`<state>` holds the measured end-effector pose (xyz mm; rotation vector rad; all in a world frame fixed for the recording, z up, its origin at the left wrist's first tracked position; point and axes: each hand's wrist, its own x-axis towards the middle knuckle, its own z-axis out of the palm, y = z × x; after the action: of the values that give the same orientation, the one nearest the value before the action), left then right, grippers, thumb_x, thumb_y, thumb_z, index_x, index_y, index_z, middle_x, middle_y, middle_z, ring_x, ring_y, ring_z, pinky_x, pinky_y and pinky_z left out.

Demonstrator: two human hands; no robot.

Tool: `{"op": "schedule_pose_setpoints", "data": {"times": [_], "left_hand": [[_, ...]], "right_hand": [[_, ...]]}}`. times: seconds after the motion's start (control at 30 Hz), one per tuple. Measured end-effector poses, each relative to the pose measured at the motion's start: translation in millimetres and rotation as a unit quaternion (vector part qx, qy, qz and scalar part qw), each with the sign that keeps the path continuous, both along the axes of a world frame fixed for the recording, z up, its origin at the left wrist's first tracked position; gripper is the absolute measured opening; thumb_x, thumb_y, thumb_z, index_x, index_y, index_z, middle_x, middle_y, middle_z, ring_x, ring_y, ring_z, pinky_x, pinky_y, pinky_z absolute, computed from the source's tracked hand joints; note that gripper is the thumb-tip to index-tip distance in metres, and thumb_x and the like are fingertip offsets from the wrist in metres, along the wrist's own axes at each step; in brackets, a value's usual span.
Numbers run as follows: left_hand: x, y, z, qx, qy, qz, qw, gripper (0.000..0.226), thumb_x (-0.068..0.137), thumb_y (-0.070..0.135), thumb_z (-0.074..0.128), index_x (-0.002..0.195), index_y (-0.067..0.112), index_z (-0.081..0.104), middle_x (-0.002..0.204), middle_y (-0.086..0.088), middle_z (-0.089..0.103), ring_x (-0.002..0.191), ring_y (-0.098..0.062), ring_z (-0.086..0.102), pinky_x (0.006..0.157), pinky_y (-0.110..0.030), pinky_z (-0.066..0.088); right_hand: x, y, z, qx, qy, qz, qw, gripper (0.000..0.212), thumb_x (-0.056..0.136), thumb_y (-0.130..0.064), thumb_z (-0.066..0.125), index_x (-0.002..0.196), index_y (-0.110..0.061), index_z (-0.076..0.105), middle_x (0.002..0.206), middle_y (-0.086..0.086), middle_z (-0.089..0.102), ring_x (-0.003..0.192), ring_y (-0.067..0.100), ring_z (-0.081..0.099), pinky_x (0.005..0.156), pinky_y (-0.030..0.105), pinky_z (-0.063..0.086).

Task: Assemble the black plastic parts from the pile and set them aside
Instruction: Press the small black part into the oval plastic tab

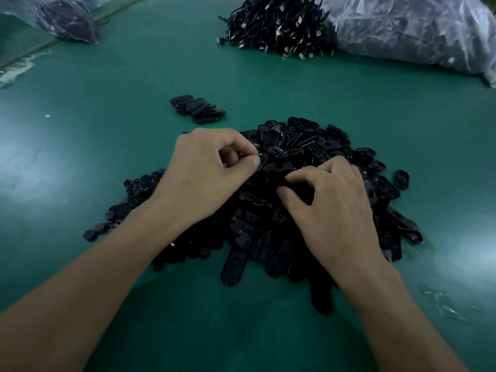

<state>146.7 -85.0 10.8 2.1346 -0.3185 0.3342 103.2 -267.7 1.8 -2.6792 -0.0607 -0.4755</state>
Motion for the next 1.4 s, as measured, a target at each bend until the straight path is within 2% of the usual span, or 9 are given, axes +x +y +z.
{"op": "schedule_pose_setpoints", "data": {"times": [0.23,0.3,0.43,0.6,0.7,0.83,1.03,1.17,1.4], "left_hand": [[-3.6,0.4,-1.2,-0.001,0.007,-0.111,0.994,0.016,0.086,0.035,0.077,0.102,0.039,0.075,0.081,0.020,0.070,0.061,-0.005,0.060,0.055,-0.017,0.047],[-3.5,-0.8,-1.0,-0.018,0.004,-0.124,0.992,0.011,0.087,0.028,0.077,0.098,0.033,0.078,0.081,0.013,0.074,0.066,-0.014,0.066,0.062,-0.034,0.054],[-3.0,0.2,2.2,-0.058,0.013,-0.127,0.990,0.009,0.088,0.034,0.075,0.096,0.030,0.076,0.080,0.008,0.075,0.071,-0.019,0.070,0.066,-0.043,0.056],[-5.0,2.5,9.1,-0.151,0.073,-0.169,0.971,0.015,0.089,0.038,0.071,0.086,0.024,0.074,0.069,0.006,0.075,0.057,0.002,0.064,0.053,-0.009,0.046],[-0.3,4.7,8.1,-0.188,0.107,-0.148,0.965,0.009,0.084,0.027,0.078,0.077,0.025,0.074,0.069,-0.001,0.075,0.054,-0.004,0.063,0.051,-0.012,0.046],[7.7,10.8,6.5,-0.251,0.144,-0.078,0.954,0.012,0.073,0.014,0.078,0.070,0.025,0.073,0.061,-0.002,0.070,0.052,-0.008,0.062,0.049,-0.018,0.049],[20.8,18.4,1.5,-0.313,0.158,0.037,0.936,0.021,0.093,0.001,0.063,0.110,0.013,0.068,0.065,0.001,0.059,0.052,-0.004,0.057,0.058,-0.020,0.054],[20.5,17.6,0.8,-0.343,0.170,0.020,0.924,0.020,0.098,0.000,0.057,0.098,0.013,0.071,0.066,-0.001,0.061,0.061,-0.006,0.061,0.065,-0.023,0.058],[16.8,13.3,3.3,-0.365,0.187,0.026,0.912,0.010,0.094,0.008,0.068,0.088,0.013,0.062,0.074,-0.005,0.074,0.068,-0.017,0.073,0.059,-0.024,0.058]], "right_hand": [[-0.8,3.1,4.6,0.079,-0.069,0.040,0.994,0.008,0.090,-0.026,0.072,0.096,-0.023,0.069,0.093,-0.008,0.057,0.094,0.015,0.051,0.081,0.013,0.036],[-2.3,5.6,6.1,0.097,-0.084,0.066,0.989,0.006,0.091,-0.024,0.071,0.096,-0.023,0.068,0.088,-0.011,0.062,0.088,0.014,0.056,0.078,0.022,0.045],[-4.1,7.1,5.9,0.130,-0.086,0.081,0.984,0.003,0.095,-0.026,0.066,0.096,-0.023,0.064,0.083,-0.011,0.064,0.080,0.015,0.062,0.068,0.041,0.052],[-4.1,7.6,6.6,0.100,-0.121,0.097,0.983,0.006,0.094,-0.019,0.069,0.095,-0.019,0.063,0.079,-0.005,0.066,0.075,0.020,0.062,0.064,0.042,0.052],[-4.6,9.0,6.9,0.101,-0.153,0.097,0.978,0.010,0.090,-0.018,0.075,0.098,-0.018,0.069,0.084,-0.005,0.069,0.080,0.016,0.064,0.070,0.035,0.053],[-6.0,10.6,6.5,0.139,-0.119,0.094,0.979,0.023,0.088,-0.025,0.076,0.110,-0.024,0.068,0.091,-0.011,0.068,0.089,0.009,0.064,0.079,0.029,0.054],[-9.9,15.6,13.0,0.069,-0.014,0.156,0.985,0.011,0.093,-0.032,0.066,0.099,-0.025,0.072,0.088,-0.014,0.065,0.089,0.009,0.054,0.079,0.030,0.049],[-12.8,30.5,25.1,-0.007,0.053,0.222,0.974,0.023,0.093,-0.045,0.062,0.103,-0.027,0.072,0.091,-0.011,0.062,0.091,0.012,0.048,0.083,0.030,0.041],[-12.2,53.0,31.7,-0.118,0.108,0.240,0.957,0.031,0.093,-0.048,0.060,0.113,-0.027,0.069,0.093,-0.008,0.043,0.099,0.016,0.042,0.090,0.033,0.041]]}}
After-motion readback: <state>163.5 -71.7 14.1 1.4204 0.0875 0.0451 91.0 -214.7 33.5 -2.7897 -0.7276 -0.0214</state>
